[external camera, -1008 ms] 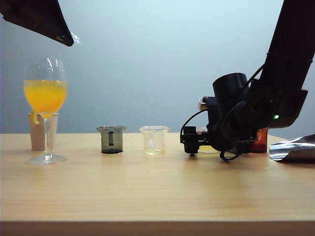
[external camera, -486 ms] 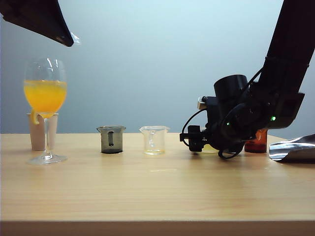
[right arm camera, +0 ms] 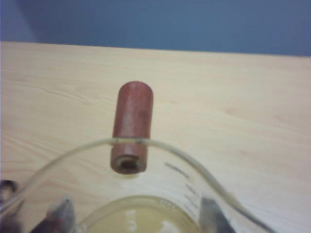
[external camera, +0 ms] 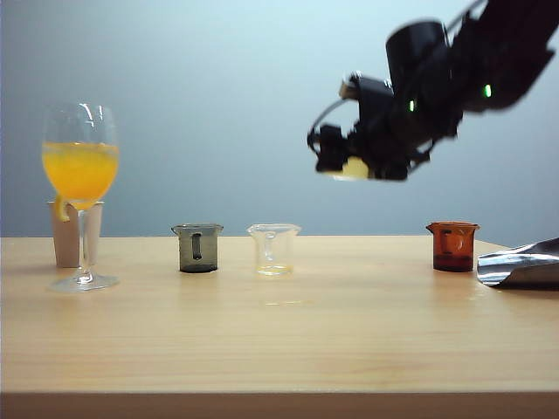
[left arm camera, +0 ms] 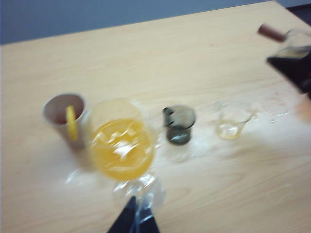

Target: Pick up the third measuring cup from the left, pour the pineapple juice inside into the goblet, and finally put the measuring cup back in its original place.

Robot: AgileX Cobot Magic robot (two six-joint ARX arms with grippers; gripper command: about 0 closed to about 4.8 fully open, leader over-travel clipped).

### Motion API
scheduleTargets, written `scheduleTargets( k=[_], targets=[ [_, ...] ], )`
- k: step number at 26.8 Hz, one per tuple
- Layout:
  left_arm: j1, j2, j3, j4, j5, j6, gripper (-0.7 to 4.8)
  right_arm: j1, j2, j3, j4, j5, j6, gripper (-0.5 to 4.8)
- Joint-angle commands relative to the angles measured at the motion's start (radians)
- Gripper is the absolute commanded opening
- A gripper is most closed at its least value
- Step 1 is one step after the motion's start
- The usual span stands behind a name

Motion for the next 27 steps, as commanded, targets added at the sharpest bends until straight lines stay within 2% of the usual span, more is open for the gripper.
scheduleTargets(
  k=[1, 2, 6, 10, 22, 27],
  targets=[
    [0.122, -0.003, 0.019, -0.031, 0.142, 0.037, -0.05, 0.03, -0.06, 0.081, -0.106, -0.039, 0.004, 1.68],
    [0.19, 0.002, 0.019, -0.029, 0.214, 0.035, -0.05, 0.051, -0.069, 0.133, -0.153, -0.045, 0.002, 1.68],
    [0.266, 0.037, 0.019, -0.007, 0.239, 0.041, -0.05, 0.118, -0.053, 0.35, -0.312, -0.095, -0.026, 1.68],
    [0.258, 0.082, 0.018, -0.007, 0.246, 0.033, -0.05, 0.177, -0.017, 0.473, -0.334, -0.096, -0.081, 1.68],
    [0.246, 0.143, 0.018, -0.001, 0.241, 0.035, -0.04, 0.311, 0.225, 0.789, -0.384, -0.095, -0.099, 1.65],
    [0.246, 0.143, 0.018, 0.001, 0.241, 0.035, -0.03, 0.345, 0.306, 0.839, -0.405, -0.088, -0.208, 1.65]
  ],
)
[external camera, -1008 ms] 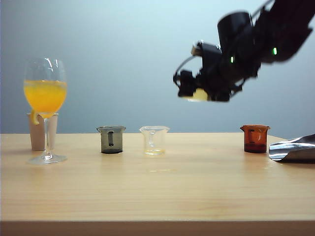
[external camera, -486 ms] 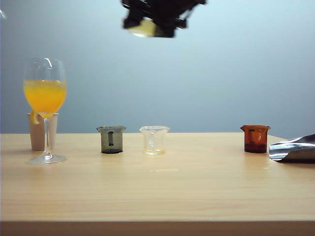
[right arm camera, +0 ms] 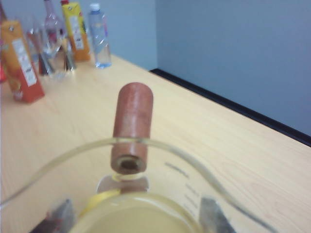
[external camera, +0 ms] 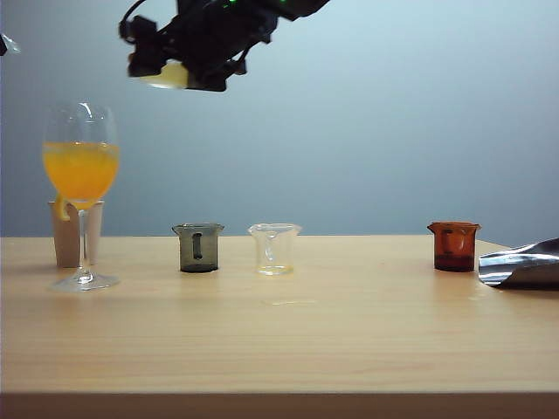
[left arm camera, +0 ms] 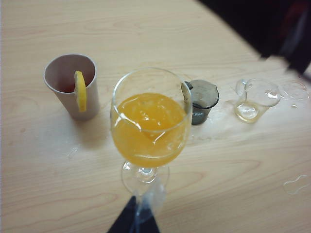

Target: Pick up the third measuring cup from the left, pour the pineapple juice inside into the goblet, and finally put the measuring cup back in its original place.

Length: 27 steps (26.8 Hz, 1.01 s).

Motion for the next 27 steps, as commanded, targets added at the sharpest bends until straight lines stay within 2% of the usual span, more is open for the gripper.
scheduleTargets(
  k=[1, 9, 13, 16, 27],
  targets=[
    [0.0, -0.002, 0.004, 0.012, 0.004, 0.0, -0.03, 0.009, 0.014, 0.01, 0.021, 0.0, -0.063, 1.65],
    [0.0, -0.002, 0.004, 0.013, 0.004, 0.0, -0.04, 0.016, 0.026, 0.01, 0.021, 0.004, -0.135, 1.65],
    [0.0, -0.002, 0.004, 0.013, 0.003, 0.0, -0.03, 0.021, 0.026, 0.011, 0.021, 0.004, -0.134, 1.65],
    [0.0, -0.002, 0.004, 0.013, 0.004, 0.0, -0.03, 0.03, 0.026, 0.011, 0.023, 0.045, -0.139, 1.65],
    [0.0, -0.002, 0.004, 0.012, 0.004, 0.0, -0.03, 0.053, 0.026, 0.023, 0.048, 0.044, -0.161, 1.65]
  ],
)
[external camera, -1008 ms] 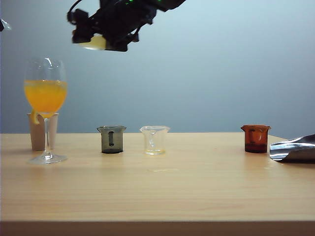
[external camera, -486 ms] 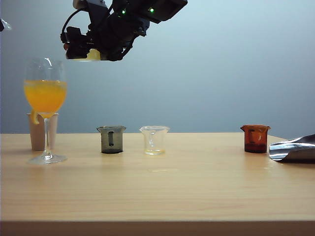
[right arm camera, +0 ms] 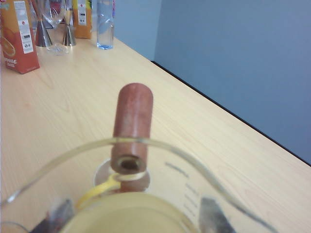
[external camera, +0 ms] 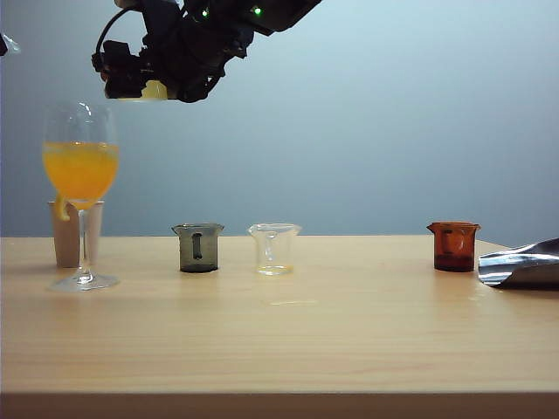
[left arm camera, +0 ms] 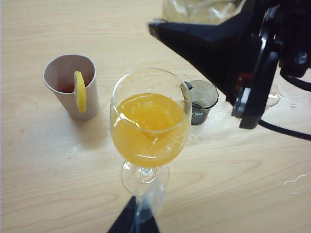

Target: Pick up the third measuring cup from the left, pour the pineapple juice inside into the goblet, and finally put the measuring cup back in its original place.

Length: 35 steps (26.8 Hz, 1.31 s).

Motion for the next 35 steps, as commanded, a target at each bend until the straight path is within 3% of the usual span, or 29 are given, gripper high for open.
scheduleTargets(
  k=[1, 17, 25, 35],
  targets=[
    [0.0, -0.002, 0.004, 0.013, 0.004, 0.0, -0.03, 0.01, -0.011, 0.031, 0.022, -0.002, -0.012, 1.65],
    [0.0, -0.002, 0.004, 0.013, 0.004, 0.0, -0.03, 0.026, -0.011, 0.035, -0.014, 0.003, -0.19, 1.65],
    [0.0, -0.002, 0.004, 0.013, 0.004, 0.0, -0.03, 0.037, -0.011, 0.035, -0.008, 0.035, -0.411, 1.65],
    [0.0, -0.002, 0.004, 0.013, 0.004, 0.0, -0.03, 0.038, -0.011, 0.035, 0.03, 0.061, -0.568, 1.65]
  ],
)
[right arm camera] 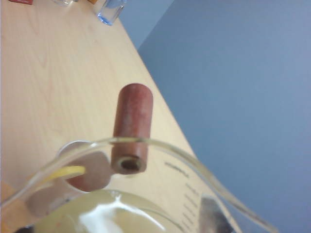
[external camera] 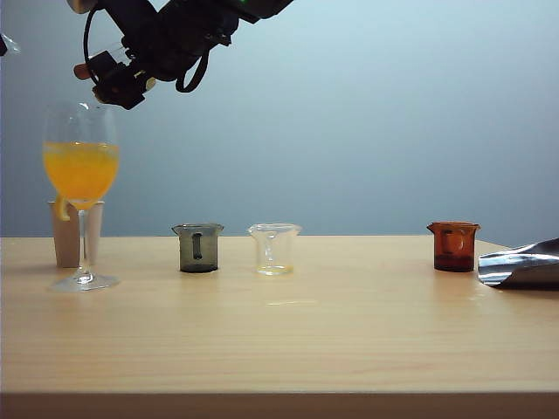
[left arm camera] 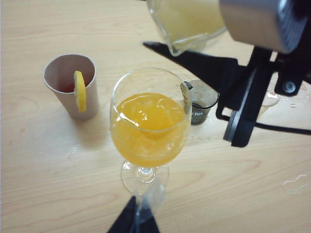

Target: Pick up the third measuring cup from the left, pour the pineapple juice inside into the goblet, and finally put the measuring cup back in its original place.

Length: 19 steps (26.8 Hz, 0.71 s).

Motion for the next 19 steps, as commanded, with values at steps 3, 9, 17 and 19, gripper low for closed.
scheduleTargets(
  k=[3, 9, 17, 19],
  targets=[
    [0.0, -0.002, 0.004, 0.013, 0.003, 0.0, -0.03, 0.003, -0.011, 0.009, 0.07, 0.02, -0.077, 1.65],
    [0.0, -0.002, 0.004, 0.013, 0.003, 0.0, -0.03, 0.008, -0.011, 0.009, 0.092, 0.016, -0.17, 1.65],
    [0.0, -0.002, 0.004, 0.013, 0.003, 0.0, -0.03, 0.009, -0.011, 0.008, 0.093, 0.016, -0.244, 1.65],
    [0.0, -0.002, 0.004, 0.013, 0.003, 0.0, -0.03, 0.009, -0.011, 0.008, 0.093, 0.016, -0.267, 1.65]
  ],
)
